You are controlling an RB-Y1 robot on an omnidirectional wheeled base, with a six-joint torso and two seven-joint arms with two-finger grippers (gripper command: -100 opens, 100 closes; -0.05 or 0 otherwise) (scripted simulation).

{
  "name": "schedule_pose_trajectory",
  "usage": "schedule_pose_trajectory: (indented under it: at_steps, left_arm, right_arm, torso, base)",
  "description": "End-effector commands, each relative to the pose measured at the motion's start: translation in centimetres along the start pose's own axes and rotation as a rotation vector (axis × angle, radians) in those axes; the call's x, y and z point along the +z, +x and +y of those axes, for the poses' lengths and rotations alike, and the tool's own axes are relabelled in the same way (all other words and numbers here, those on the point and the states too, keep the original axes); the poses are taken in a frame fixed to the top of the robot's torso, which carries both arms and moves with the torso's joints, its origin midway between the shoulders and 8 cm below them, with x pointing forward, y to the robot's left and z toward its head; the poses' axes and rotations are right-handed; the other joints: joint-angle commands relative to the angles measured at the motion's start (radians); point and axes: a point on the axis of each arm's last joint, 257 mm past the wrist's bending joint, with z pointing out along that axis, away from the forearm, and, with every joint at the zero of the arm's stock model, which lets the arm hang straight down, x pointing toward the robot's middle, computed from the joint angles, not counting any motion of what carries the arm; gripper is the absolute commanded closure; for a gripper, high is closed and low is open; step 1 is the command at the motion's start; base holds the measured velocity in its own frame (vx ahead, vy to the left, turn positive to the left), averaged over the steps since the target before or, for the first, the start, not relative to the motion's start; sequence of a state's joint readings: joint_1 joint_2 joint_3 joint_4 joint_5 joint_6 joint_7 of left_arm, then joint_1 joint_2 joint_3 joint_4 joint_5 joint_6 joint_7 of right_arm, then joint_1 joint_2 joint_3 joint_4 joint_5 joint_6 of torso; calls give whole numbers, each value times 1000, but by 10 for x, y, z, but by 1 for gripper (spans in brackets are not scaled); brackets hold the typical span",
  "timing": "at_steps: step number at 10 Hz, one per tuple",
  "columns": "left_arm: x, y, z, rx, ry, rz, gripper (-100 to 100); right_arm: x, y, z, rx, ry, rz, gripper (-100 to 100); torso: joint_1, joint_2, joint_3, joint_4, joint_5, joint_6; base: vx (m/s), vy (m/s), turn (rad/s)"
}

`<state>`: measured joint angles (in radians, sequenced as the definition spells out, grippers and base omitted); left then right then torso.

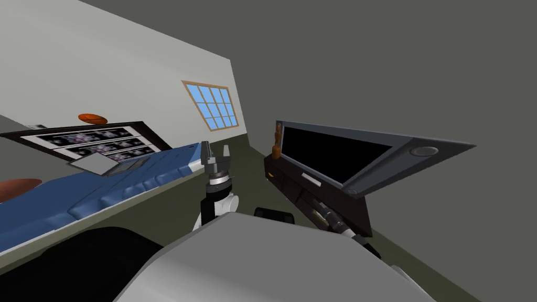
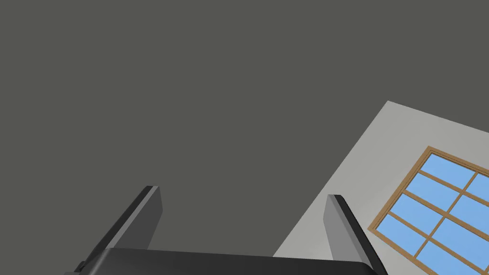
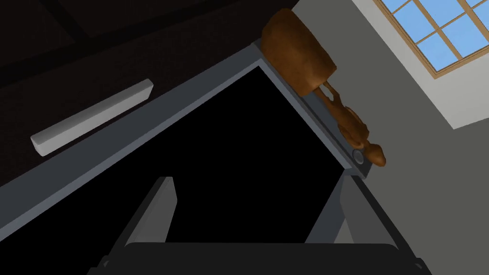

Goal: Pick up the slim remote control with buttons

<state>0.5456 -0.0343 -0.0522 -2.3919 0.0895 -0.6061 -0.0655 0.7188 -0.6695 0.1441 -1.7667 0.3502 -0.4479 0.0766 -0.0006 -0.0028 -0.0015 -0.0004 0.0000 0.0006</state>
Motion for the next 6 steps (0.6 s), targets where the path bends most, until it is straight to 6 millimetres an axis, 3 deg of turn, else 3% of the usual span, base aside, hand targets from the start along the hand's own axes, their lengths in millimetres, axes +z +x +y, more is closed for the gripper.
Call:
schedule_pose_trajectory:
  at_steps: [1,2,3,4,5,6]
  left_arm:
    - [0,0,0,0,0,0,0]
    - [0,0,0,0,0,0,0]
    - [0,0,0,0,0,0,0]
    - [0,0,0,0,0,0,0]
    - [0,0,0,0,0,0,0]
    - [0,0,0,0,0,0,0]
  right_arm:
    - [-11,22,-21,-64,38,71,-100]
    - [-14,26,-30,-61,57,79,-100]
    - [-29,43,-51,-116,96,147,-100]
    - [-32,45,-56,-115,106,151,-100]
    - [-49,61,-77,-169,144,220,-100]
    - [-52,63,-81,-168,152,224,-100]
  torso:
    - [0,0,0,0,0,0]
    - [0,-1,-1,0,0,-1]
    - [0,-1,-1,0,0,0]
    - [1,-1,-1,0,0,-1]
    - [0,-1,-1,0,0,0]
    - [0,-3,-1,-1,0,0]
  base:
    - [52,22,346]
    - [47,14,163]
    - [55,29,268]
    - [57,8,171]
    - [79,13,270]
    - [75,5,196]
